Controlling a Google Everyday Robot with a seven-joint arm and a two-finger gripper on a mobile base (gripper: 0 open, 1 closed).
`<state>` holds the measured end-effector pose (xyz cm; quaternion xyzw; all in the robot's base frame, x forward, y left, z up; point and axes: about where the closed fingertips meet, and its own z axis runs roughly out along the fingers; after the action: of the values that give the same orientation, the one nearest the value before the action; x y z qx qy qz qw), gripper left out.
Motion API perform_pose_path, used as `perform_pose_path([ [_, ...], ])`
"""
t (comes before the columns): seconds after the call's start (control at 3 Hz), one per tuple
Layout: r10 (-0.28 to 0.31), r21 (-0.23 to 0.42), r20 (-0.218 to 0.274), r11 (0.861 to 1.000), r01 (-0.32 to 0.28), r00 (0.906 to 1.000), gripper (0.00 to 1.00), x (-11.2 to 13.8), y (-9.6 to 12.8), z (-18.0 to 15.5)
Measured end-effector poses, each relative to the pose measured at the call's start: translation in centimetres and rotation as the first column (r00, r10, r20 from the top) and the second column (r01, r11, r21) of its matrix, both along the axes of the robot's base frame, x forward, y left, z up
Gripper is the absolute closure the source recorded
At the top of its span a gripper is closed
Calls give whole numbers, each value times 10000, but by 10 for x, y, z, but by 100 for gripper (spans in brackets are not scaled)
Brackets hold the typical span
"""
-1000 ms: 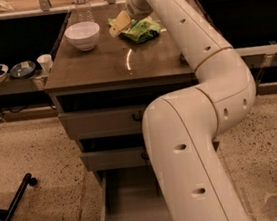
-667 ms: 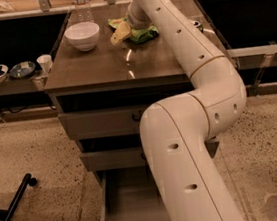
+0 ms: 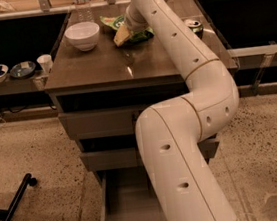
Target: Place green rice chip bag into bottom drawer
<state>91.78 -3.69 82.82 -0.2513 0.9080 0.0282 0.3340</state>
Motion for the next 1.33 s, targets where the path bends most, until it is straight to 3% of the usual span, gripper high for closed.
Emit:
perform_pose_path([
  [0.67, 0, 0, 2, 10000, 0, 10000, 94, -1, 0, 9],
  [1.0, -10, -269, 1033, 9996, 38, 9946, 100, -7, -11, 69],
  [1.33, 89, -233, 2337, 9997, -36, 9723, 100, -29, -38, 155],
])
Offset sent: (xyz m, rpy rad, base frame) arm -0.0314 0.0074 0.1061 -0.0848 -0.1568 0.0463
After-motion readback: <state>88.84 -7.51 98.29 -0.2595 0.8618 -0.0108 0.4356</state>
